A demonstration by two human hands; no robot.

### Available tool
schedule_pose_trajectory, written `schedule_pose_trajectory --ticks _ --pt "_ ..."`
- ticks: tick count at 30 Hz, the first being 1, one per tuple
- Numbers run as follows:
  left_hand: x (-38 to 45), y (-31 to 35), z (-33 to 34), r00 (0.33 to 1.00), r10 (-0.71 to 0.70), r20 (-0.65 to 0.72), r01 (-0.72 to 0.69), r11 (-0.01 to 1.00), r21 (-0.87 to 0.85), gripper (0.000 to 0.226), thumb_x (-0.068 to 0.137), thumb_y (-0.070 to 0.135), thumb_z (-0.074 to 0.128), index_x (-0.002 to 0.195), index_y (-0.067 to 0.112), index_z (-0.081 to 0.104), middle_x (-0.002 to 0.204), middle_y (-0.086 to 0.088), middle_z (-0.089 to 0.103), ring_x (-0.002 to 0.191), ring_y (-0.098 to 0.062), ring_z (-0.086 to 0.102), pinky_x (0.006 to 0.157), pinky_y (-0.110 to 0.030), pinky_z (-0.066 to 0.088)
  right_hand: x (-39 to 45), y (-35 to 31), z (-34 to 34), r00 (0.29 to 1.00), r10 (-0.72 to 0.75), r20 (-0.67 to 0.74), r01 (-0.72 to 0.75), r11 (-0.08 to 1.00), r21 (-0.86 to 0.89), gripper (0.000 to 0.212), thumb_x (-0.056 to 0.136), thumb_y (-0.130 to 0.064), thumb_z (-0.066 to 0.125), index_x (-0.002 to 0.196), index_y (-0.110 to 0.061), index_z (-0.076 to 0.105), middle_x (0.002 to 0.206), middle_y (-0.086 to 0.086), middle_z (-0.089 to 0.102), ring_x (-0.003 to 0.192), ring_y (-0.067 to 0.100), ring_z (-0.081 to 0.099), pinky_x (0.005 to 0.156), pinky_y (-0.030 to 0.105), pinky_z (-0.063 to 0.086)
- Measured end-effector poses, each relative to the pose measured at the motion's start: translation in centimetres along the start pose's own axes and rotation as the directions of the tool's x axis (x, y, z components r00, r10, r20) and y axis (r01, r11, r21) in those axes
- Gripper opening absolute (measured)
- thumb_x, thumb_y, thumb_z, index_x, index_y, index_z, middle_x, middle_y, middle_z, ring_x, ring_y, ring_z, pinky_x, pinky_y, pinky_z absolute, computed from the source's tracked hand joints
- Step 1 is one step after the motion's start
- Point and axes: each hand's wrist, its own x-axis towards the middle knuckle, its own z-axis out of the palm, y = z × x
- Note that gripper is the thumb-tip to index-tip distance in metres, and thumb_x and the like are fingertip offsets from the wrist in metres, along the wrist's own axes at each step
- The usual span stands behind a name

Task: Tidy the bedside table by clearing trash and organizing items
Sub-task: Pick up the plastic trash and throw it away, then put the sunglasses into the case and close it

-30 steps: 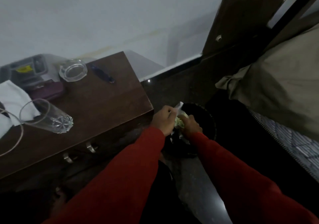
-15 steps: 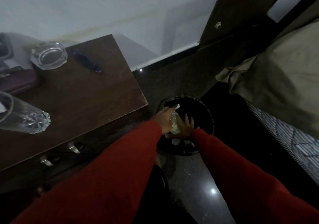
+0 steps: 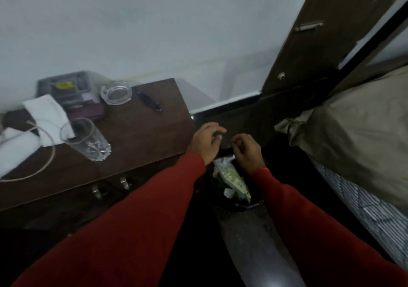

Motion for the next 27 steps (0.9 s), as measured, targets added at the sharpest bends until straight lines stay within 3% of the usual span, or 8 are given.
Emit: schedule_pose_trajectory --ticks 6,10,12,16,19,23,24,27 --pt "-3.8 1.4 -11.9 0.927 0.144 -0.346 -0.171 0.984 -0.048 0.026 0.092 0.003 0.059 0.101 0.019 0.077 0.111 0.001 0.070 0.097 -0.016 0.070 0.091 -0.035 0.057 3.4 -13.8 1.5 0.956 -0.289 -0.051 0.294 0.934 0.201 0.016 0.083 -0.002 0.068 0.098 -0.009 0.068 0.087 0.000 0.060 0.074 0.003 0.050 0.073 0.004 0.039" --pt "-8.6 -0.6 -20.3 0.839 0.072 -0.540 -0.140 0.986 -0.087 0.033 0.095 0.004 0.057 0.096 0.033 0.072 0.100 -0.001 0.073 0.071 -0.015 0.069 0.069 -0.033 0.056 4.5 -22.8 5.1 0.902 -0.428 -0.046 0.422 0.858 0.292 0.015 0.085 -0.005 0.068 0.097 -0.014 0.069 0.087 0.003 0.062 0.073 0.006 0.056 0.072 0.012 0.043" --pt "-11.0 -2.1 -24.0 0.776 -0.001 -0.631 -0.120 0.982 -0.149 0.034 0.096 0.005 0.054 0.093 0.034 0.071 0.090 0.001 0.073 0.063 -0.013 0.064 0.063 -0.025 0.051 4.7 -26.3 7.1 0.892 -0.445 -0.072 0.440 0.825 0.355 0.015 0.085 -0.005 0.069 0.096 -0.014 0.070 0.085 0.001 0.060 0.068 -0.002 0.052 0.069 0.011 0.042" --pt "-14.7 -5.9 -29.0 0.564 -0.101 -0.820 -0.118 0.973 -0.201 0.022 0.098 0.006 0.056 0.095 0.023 0.071 0.100 0.000 0.074 0.070 -0.016 0.063 0.064 -0.023 0.050 5.1 -31.0 10.9 0.906 -0.382 -0.182 0.421 0.765 0.488 0.016 0.088 -0.004 0.065 0.095 -0.018 0.068 0.084 -0.002 0.060 0.065 -0.001 0.053 0.063 0.017 0.043" --pt "-15.8 -11.1 -31.1 0.477 -0.213 -0.852 0.029 0.973 -0.227 0.021 0.095 0.003 0.059 0.103 0.021 0.068 0.115 -0.001 0.071 0.096 -0.013 0.066 0.073 -0.014 0.049 5.1 -33.1 13.9 0.907 -0.365 -0.210 0.420 0.753 0.507 0.013 0.090 -0.009 0.063 0.098 -0.016 0.068 0.090 0.005 0.066 0.072 0.010 0.058 0.066 0.029 0.050" --pt "-15.3 -16.1 -33.2 0.458 -0.420 -0.784 0.143 0.905 -0.401 0.020 0.086 0.023 0.063 0.098 0.040 0.066 0.122 0.004 0.067 0.112 -0.029 0.067 0.088 -0.040 0.058 6.4 -36.2 16.8 0.907 -0.420 -0.025 0.380 0.792 0.478 0.018 0.090 -0.017 0.063 0.108 -0.021 0.065 0.094 0.002 0.063 0.077 0.019 0.063 0.071 0.042 0.056" --pt "-15.2 -16.4 -33.6 0.484 -0.421 -0.767 0.152 0.904 -0.400 0.019 0.088 0.023 0.064 0.098 0.039 0.066 0.122 0.004 0.067 0.112 -0.027 0.066 0.089 -0.038 0.058 7.1 -37.0 17.3 0.898 -0.438 0.051 0.376 0.821 0.430 0.020 0.090 -0.021 0.063 0.110 -0.024 0.064 0.095 -0.001 0.062 0.080 0.018 0.062 0.076 0.044 0.056" --pt "-15.2 -17.4 -33.9 0.521 -0.368 -0.770 0.201 0.930 -0.309 0.021 0.093 0.011 0.064 0.108 0.026 0.066 0.124 0.004 0.065 0.115 -0.018 0.062 0.079 -0.007 0.047 8.7 -38.5 17.7 0.854 -0.420 0.305 0.346 0.899 0.268 0.035 0.089 -0.039 0.069 0.122 -0.032 0.059 0.107 -0.003 0.062 0.096 0.016 0.061 0.089 0.042 0.054"
